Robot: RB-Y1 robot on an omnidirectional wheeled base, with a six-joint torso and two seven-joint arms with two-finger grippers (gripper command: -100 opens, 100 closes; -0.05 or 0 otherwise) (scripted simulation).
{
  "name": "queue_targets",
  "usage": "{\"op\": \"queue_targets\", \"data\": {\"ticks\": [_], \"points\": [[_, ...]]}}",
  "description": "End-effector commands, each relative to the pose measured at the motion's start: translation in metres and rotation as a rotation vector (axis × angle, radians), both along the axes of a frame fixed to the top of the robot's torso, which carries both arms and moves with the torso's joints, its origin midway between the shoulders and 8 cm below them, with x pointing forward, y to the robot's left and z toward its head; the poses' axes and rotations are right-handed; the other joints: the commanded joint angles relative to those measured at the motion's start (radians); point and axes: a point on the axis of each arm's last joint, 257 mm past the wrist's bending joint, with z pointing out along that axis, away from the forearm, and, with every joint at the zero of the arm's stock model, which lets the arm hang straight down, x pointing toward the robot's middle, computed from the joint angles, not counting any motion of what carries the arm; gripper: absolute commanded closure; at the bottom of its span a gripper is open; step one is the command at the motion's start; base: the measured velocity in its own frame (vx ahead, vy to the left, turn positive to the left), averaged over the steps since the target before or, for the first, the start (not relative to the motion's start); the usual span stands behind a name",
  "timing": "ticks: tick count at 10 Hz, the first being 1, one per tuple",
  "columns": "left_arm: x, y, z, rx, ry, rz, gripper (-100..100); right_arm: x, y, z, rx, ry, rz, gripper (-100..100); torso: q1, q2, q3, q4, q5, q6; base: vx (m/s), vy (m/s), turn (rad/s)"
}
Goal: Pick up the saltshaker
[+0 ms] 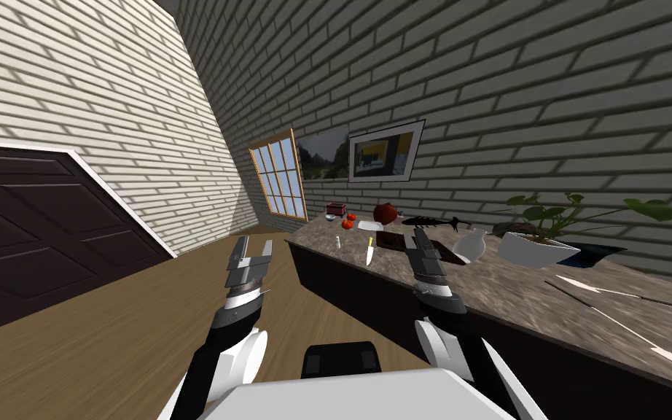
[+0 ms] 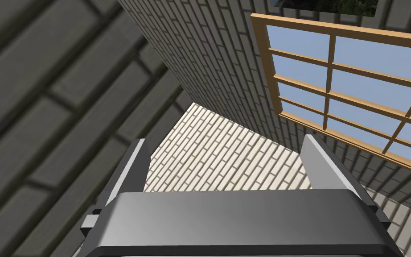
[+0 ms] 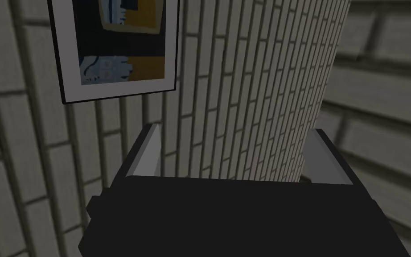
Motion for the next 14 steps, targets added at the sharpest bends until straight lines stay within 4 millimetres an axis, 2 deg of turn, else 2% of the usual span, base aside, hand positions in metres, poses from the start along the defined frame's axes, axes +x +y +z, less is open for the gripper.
{"op": "queue_targets", "data": {"ticks": [1, 4, 7, 14], "points": [[0.000, 0.000, 0.000, 0.000, 0.000, 0.000, 0, 0.003, 0.002, -0.004, -0.005, 0.013, 0.025, -100, 0.000, 0.000, 0.000, 0.000, 0.000, 0.000, 0.000, 0.000, 0.041], [0.000, 0.000, 0.000, 0.000, 0.000, 0.000, 0, 0.014, 0.004, -0.019, 0.020, 0.060, 0.092, -100, -0.001, 0.000, 0.000, 0.000, 0.000, 0.000, 0.002, -0.006, 0.087], [0.000, 0.000, 0.000, 0.000, 0.000, 0.000, 0, 0.030, 0.002, -0.045, 0.099, 0.129, 0.170, -100, -0.001, -0.001, 0.000, 0.000, 0.000, 0.000, 0.006, -0.012, 0.119], [0.000, 0.000, 0.000, 0.000, 0.000, 0.000, 0, 0.066, -0.006, -0.134, 0.427, 0.333, 0.336, -100, -0.001, -0.001, -0.001, 0.000, 0.000, 0.000, 0.013, -0.014, 0.184]]}}
